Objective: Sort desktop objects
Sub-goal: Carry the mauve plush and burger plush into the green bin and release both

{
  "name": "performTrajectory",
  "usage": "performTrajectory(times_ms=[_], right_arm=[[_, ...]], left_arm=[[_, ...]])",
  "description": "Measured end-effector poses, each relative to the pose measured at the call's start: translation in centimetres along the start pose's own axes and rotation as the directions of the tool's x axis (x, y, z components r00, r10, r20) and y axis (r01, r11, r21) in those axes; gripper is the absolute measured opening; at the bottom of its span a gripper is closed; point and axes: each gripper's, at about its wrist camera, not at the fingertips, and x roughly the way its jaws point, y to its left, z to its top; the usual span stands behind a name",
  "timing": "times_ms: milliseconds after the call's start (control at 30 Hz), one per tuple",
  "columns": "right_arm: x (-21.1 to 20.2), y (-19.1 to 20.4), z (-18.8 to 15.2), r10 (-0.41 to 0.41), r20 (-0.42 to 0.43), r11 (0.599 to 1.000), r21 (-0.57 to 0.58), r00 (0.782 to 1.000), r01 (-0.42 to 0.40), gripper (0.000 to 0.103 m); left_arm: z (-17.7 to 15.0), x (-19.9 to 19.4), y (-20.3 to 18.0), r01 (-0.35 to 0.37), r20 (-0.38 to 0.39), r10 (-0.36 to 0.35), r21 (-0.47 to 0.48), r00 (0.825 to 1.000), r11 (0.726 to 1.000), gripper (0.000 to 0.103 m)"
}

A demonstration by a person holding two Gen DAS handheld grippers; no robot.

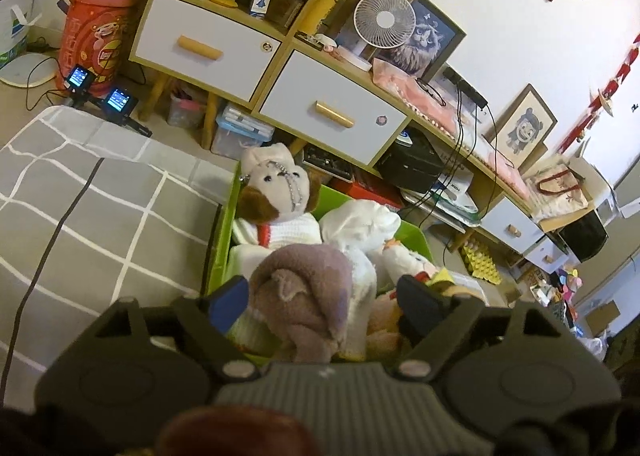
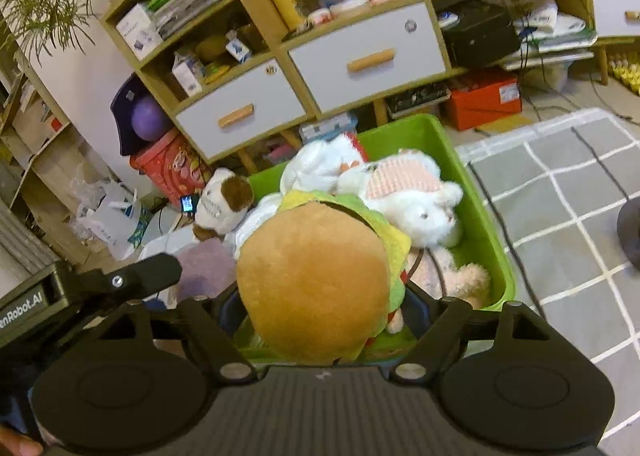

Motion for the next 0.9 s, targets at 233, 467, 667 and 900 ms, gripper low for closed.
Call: performTrajectory(times_ms=[233,467,667,900], right_arm=[[-0.5,0.5,0.0,-0.012,0.101,1.000,0.009,0.995,0.011,0.067],[1.5,1.6,-1.5,-0.079,0.041,0.992,-0.094,0.996,0.083,0.064],[1.2,1.6,-1.6,-0.081,0.047,0.989,-0.118,0.996,0.086,0.069],[-0.2,1.9,-1.0,-0.084,0.033,0.992,-0.091,0.996,0.087,0.083]], left_arm=[[-0.2,0.2,0.3,0.013,-0.033,-0.014,-0.006,0.999,1.000,0.034],[-0.8,0.9,0.7,0.003,-0.058,-0.003,-0.008,0.998,1.000,0.027],[-0.8,0.6,-0.1,-0.025,-0.069,0.027,0.035,0.997,0.999,0.041],[-0.2,-1.2,-0.2,-0.032,-0.042,0.033,0.013,0.999,0.999,0.087]])
